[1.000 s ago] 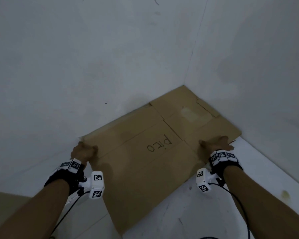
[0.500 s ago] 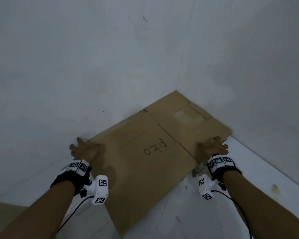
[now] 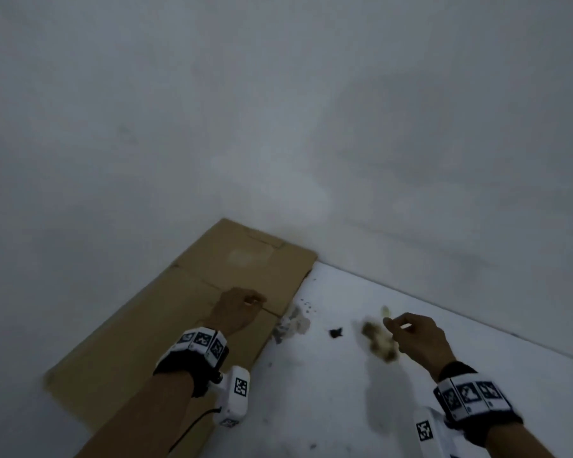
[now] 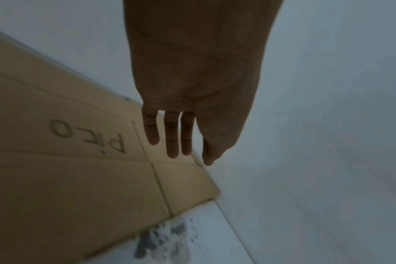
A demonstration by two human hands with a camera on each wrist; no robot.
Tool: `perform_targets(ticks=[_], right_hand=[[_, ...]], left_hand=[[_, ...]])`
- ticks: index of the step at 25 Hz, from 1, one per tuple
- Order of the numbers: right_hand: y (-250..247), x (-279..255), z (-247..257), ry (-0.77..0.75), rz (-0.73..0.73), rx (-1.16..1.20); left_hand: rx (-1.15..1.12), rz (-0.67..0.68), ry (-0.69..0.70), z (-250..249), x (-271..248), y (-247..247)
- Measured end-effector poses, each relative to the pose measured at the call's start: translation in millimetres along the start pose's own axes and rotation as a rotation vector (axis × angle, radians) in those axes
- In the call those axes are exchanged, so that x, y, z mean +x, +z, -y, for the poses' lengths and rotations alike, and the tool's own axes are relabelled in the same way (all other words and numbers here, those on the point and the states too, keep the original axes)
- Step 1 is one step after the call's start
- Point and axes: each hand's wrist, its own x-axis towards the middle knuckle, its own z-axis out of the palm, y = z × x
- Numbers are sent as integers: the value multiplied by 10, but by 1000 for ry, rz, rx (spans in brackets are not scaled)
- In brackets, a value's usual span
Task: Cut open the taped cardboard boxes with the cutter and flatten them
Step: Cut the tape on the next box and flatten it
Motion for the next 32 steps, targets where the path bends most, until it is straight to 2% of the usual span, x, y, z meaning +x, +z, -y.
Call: perform_targets(ticks=[6, 10, 15, 20, 25, 28, 32], right_hand=[[-1492, -522, -1360, 218, -236, 37], [-2379, -1055, -2431, 393, -346, 82], [-3184, -1702, -3646, 590, -370, 99], [-3468, -2160, -4746, 765, -314, 201], [-3494, -2304, -5418, 900, -275, 278], [-3425, -2196, -5734, 952, -235, 333], [-3321, -1938, -6152, 974, -247, 389]], left_hand=[[32, 258, 215, -1520, 6, 1205], [54, 421, 352, -2579, -356, 2146], [130, 613, 485, -3529, -957, 3385], [218, 780, 550, -4113, -1679, 4630], [348, 926, 689, -4467, -2235, 5665], [450, 1004, 746, -4607, -2377, 6205], [574, 1056, 693, -4647, -2314, 6888]])
